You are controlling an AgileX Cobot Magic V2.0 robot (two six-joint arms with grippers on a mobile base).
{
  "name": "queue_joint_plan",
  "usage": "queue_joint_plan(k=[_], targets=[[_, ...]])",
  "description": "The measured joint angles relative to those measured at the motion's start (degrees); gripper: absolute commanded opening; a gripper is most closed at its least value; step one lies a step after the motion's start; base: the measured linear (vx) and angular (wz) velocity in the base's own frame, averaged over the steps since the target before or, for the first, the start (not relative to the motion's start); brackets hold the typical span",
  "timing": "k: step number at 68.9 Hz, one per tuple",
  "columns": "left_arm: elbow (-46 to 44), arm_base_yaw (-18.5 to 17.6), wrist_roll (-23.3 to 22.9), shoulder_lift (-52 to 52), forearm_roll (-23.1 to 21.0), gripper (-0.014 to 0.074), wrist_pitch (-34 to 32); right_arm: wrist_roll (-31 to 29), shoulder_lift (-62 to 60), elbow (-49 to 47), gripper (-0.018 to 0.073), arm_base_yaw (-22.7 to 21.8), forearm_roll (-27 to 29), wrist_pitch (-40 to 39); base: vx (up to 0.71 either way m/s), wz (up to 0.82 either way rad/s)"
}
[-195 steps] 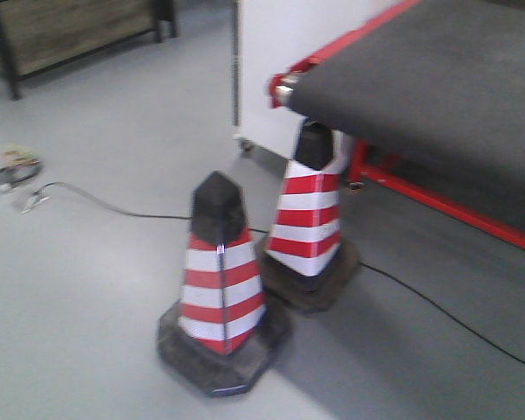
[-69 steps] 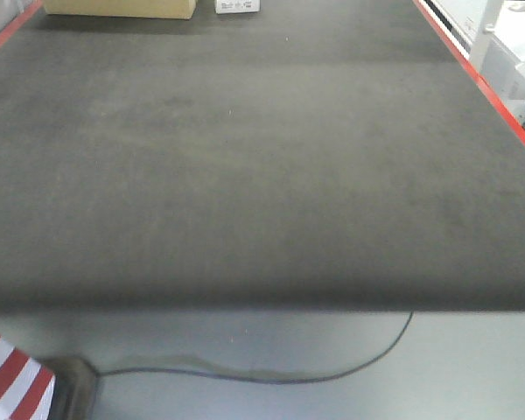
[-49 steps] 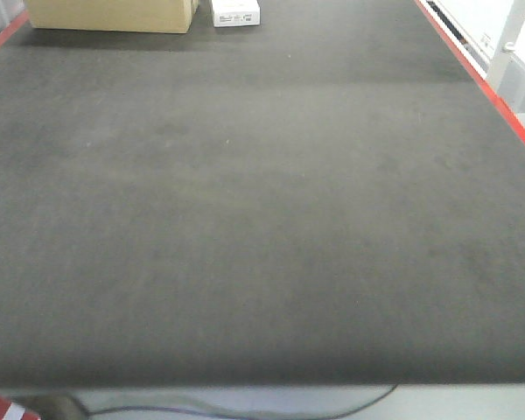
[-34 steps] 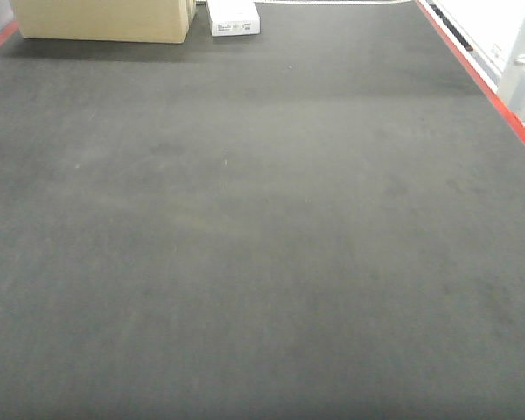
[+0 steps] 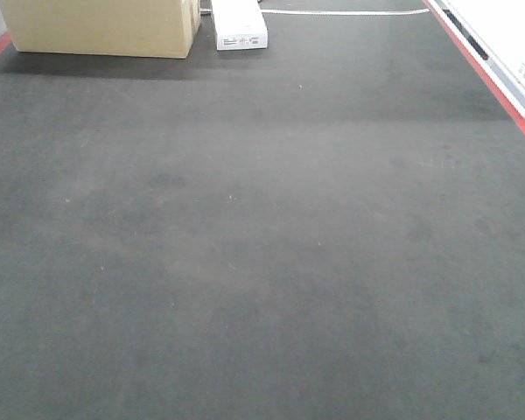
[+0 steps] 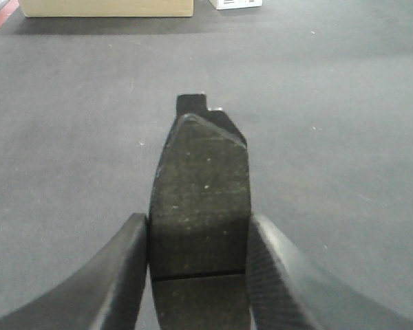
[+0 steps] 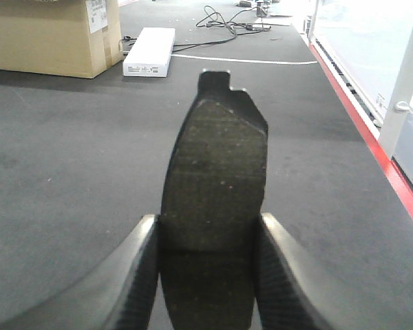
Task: Move and align brake pads A on conveyor
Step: 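Drive up to the conveyor belt holding both pads, then lower the left gripper's brake pad toward the conveyor belt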
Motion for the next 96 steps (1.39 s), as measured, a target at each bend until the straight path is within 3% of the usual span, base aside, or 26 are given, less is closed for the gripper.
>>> queue_joint_plan(k=[96], targets=[[-0.17, 0.00, -0.27, 0.27, 0.00, -0.0003, 0.99, 0.00, 0.00, 0.00, -0.0002, 0.00, 0.00, 0.00, 0.02, 0.00]])
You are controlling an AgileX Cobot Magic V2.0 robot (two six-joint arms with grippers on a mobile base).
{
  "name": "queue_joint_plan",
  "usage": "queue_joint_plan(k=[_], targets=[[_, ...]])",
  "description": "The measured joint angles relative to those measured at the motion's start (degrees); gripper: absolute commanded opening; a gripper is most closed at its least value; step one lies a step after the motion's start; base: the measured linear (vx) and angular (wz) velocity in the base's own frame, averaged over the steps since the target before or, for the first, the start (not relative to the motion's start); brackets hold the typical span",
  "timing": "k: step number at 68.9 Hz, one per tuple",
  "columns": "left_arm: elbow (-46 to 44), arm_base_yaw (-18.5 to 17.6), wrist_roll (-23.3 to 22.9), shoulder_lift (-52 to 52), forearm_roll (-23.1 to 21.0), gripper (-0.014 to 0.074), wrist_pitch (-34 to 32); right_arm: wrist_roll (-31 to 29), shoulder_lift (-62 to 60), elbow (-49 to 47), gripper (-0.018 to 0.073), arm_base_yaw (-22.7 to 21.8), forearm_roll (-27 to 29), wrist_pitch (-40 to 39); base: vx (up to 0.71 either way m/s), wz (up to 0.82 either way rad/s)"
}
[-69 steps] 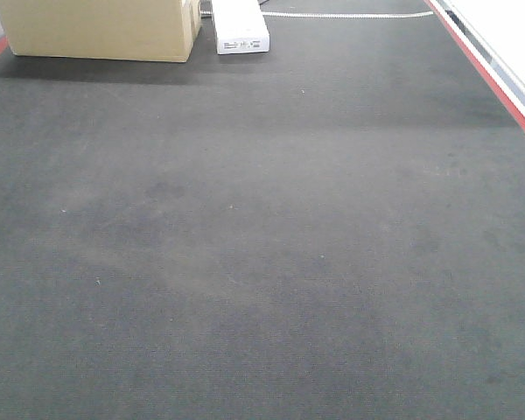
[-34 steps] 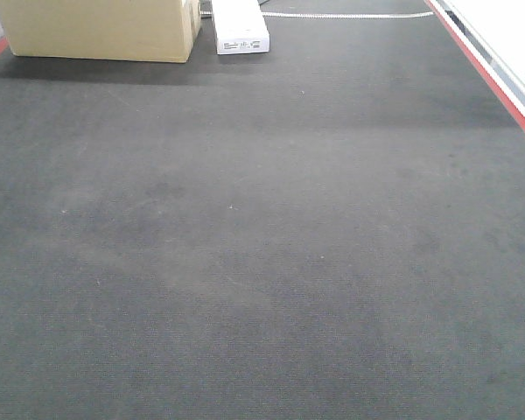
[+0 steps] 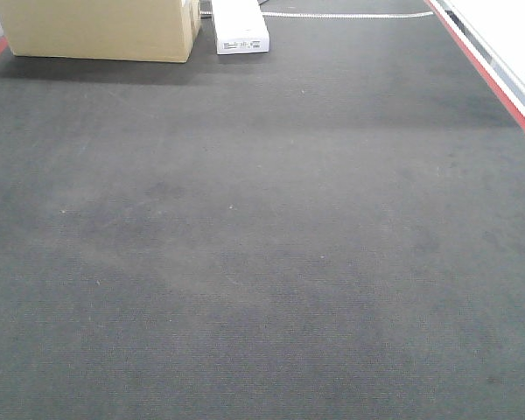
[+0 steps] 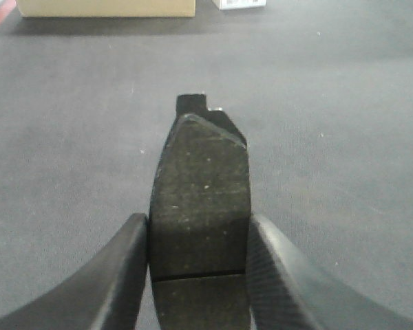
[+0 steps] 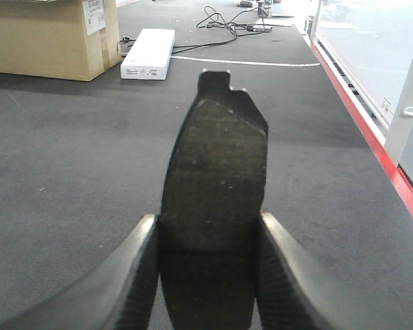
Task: Move and align brake pads A on conveyor
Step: 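Lower the left gripper's brake pad toward the conveyor belt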
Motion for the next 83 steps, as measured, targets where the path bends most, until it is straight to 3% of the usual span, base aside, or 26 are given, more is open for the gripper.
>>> queue_joint_plan(k=[22, 59, 83], targets=[[-10.97, 0.00, -2.55, 18.76, 0.00, 0.0015, 5.95, 0.00, 0.00, 0.00, -0.0002, 0.00, 0.00, 0.00, 0.00, 0.00], [-21.68, 0.00, -2.73, 55.51, 0.05, 0.0045, 2.26, 0.00, 0.00, 0.00, -0.0002, 0.00, 0.00, 0.00, 0.00, 0.00], [-26.98, 0.00, -2.73, 70.70, 0.15, 0.0200, -0.34, 0.00, 0.00, 0.00, -0.0002, 0.00, 0.00, 0.00, 0.00, 0.00]])
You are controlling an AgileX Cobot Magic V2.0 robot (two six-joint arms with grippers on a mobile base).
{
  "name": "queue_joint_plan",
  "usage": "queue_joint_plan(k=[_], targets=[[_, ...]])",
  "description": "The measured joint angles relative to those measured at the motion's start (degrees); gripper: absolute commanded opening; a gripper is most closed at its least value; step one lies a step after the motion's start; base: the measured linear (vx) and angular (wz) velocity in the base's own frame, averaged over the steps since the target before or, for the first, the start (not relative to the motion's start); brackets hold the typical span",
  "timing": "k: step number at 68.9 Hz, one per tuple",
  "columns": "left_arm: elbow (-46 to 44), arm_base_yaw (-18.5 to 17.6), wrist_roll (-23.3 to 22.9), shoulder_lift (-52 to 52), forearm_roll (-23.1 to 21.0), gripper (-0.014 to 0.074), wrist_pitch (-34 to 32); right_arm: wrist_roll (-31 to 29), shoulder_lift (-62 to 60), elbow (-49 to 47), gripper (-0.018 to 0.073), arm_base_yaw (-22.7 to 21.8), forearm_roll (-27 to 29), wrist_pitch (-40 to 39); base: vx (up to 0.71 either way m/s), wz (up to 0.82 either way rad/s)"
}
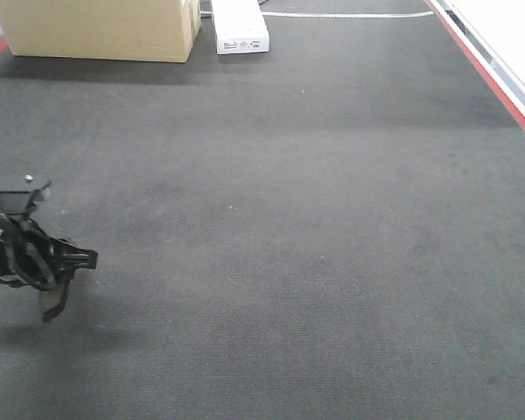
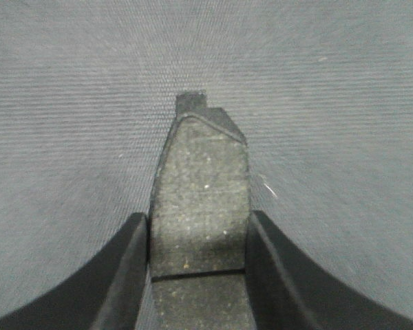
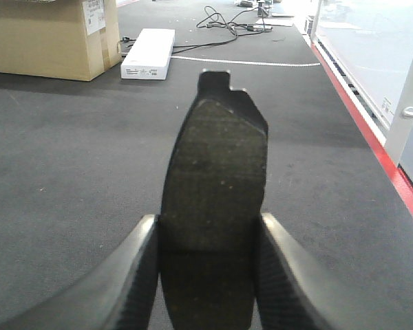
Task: Move and align brake pads A on conveyor
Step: 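Lower the left gripper's brake pad toward the conveyor belt, then open the left gripper to release the pad and raise it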
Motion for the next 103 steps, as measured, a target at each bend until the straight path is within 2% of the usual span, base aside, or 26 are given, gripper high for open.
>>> queue_joint_plan(k=[23, 46, 64, 90, 103], targets=[[-4.20, 0.00, 0.00, 8.00, 0.00, 0.0417, -0.17, 0.00, 0.00, 0.00, -0.0002, 0.00, 0.00, 0.00, 0.00, 0.00], [-6.32, 0.00, 1.26, 3.71, 0.00, 0.0436, 2.95, 0.00, 0.00, 0.00, -0.0002, 0.00, 0.00, 0.00, 0.00, 0.00], [-2.29, -0.04, 2.97, -11.64, 0.00, 0.0436, 1.99, 0.00, 0.00, 0.00, -0.0002, 0.00, 0.00, 0.00, 0.00, 0.00], [15.49, -0.04, 3.06, -38.52, 0.00, 0.0436, -8.42, 0.00, 0.00, 0.00, -0.0002, 0.00, 0.00, 0.00, 0.00, 0.00], [21.29, -0.04, 3.11, -52.76, 0.00, 0.0436, -10.55, 0.00, 0.00, 0.00, -0.0002, 0.00, 0.00, 0.00, 0.00, 0.00]])
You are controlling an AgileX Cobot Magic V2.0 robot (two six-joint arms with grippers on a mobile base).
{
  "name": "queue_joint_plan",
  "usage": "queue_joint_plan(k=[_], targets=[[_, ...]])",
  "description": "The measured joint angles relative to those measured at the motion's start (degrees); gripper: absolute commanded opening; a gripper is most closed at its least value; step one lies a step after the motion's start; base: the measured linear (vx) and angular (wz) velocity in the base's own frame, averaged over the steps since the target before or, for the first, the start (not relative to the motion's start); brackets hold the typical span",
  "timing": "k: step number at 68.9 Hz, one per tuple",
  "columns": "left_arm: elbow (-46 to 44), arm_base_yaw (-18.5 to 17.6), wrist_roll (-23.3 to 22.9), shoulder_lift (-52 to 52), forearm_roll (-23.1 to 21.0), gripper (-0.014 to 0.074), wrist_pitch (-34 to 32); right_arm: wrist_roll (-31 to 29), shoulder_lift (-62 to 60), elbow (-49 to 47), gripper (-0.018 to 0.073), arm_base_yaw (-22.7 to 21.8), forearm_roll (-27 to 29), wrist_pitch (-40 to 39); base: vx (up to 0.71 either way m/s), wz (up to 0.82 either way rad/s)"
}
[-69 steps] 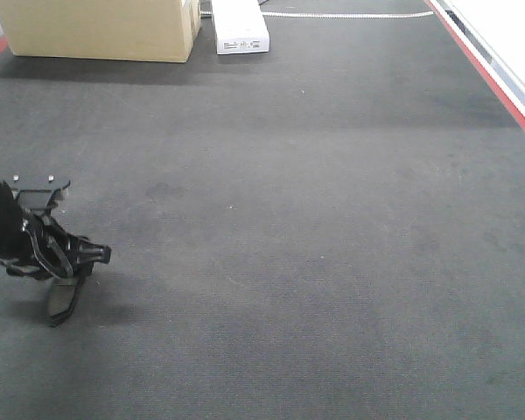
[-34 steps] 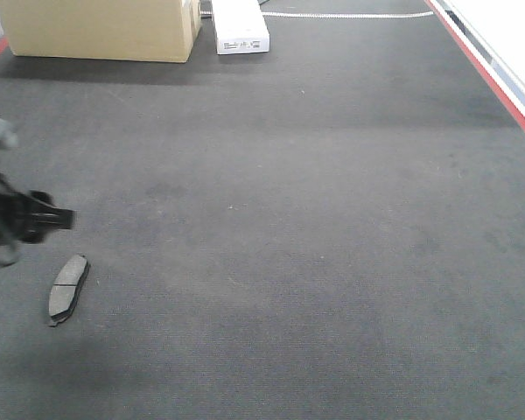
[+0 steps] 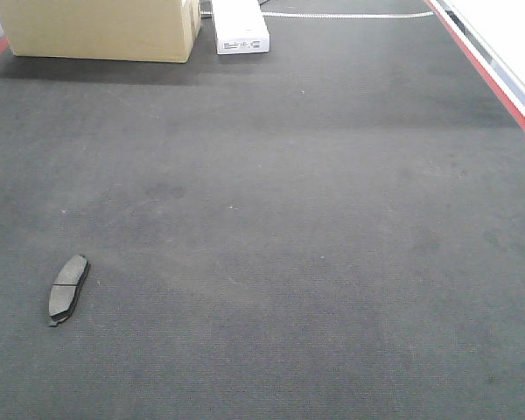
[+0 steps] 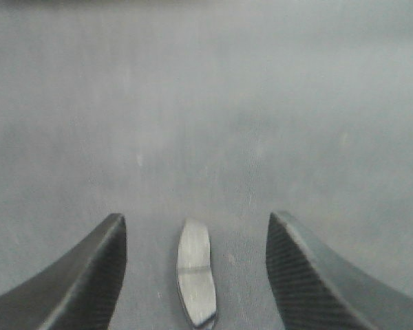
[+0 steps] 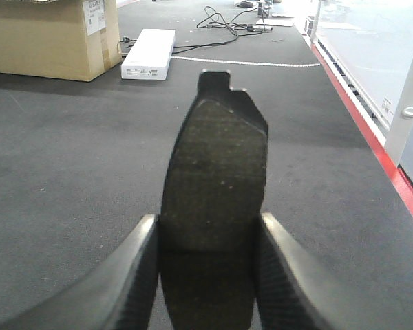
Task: Move and align brake pads A on conveyor
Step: 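Open the left gripper to release the pad and raise it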
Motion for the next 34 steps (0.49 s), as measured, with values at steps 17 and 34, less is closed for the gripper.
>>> queue_joint_plan(k=[17, 34], targets=[[7.74, 0.00, 0.02, -17.07, 0.00, 0.0421, -0.14, 0.00, 0.00, 0.00, -0.0002, 0.00, 0.00, 0.00, 0.00, 0.00], [13.26, 0.00, 0.06, -24.69, 0.00, 0.0412, -5.33, 0.00, 0.00, 0.00, -0.0002, 0.00, 0.00, 0.00, 0.00, 0.00]])
